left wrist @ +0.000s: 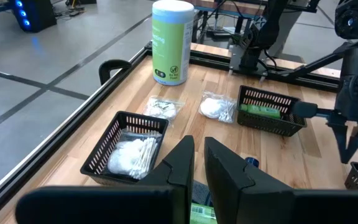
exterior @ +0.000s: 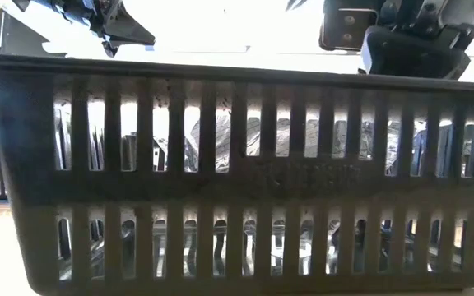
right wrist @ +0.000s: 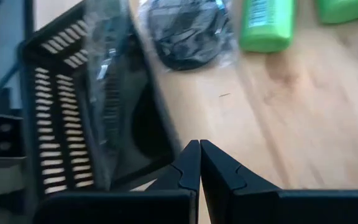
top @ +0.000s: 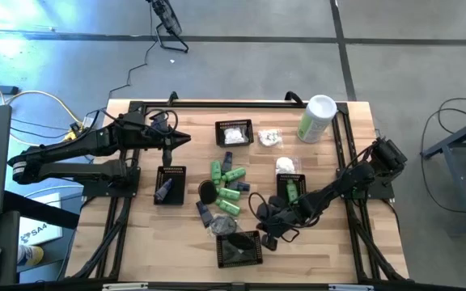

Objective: Pick & Place Travel size toiletries
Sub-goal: Put the green bottle into the middle right black bin

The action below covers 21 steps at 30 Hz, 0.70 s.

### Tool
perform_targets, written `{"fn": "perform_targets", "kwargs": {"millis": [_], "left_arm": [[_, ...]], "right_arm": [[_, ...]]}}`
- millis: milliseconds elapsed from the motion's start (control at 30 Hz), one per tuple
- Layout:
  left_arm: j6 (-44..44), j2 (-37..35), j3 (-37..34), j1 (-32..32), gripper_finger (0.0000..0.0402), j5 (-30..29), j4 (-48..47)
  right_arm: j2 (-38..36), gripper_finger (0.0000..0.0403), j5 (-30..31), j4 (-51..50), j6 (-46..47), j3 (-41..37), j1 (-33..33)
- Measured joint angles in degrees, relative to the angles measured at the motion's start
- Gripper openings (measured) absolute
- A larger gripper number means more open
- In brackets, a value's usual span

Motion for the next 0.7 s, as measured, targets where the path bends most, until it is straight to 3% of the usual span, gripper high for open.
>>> {"fn": "perform_targets", "kwargs": {"millis": [500,700], "left_arm": [[0.0,0.0,0.0,0.0,0.0033,0.0,0.0],[0.0,0.0,0.0,0.0,0.0033,0.0,0.0]], "right_arm": [[0.0,0.0003,-4.1,0.5,-0.2,0.0,0.0],[-0.2,0.0003,6.9,-1.3,-1.7,0.0,-0.1]]}}
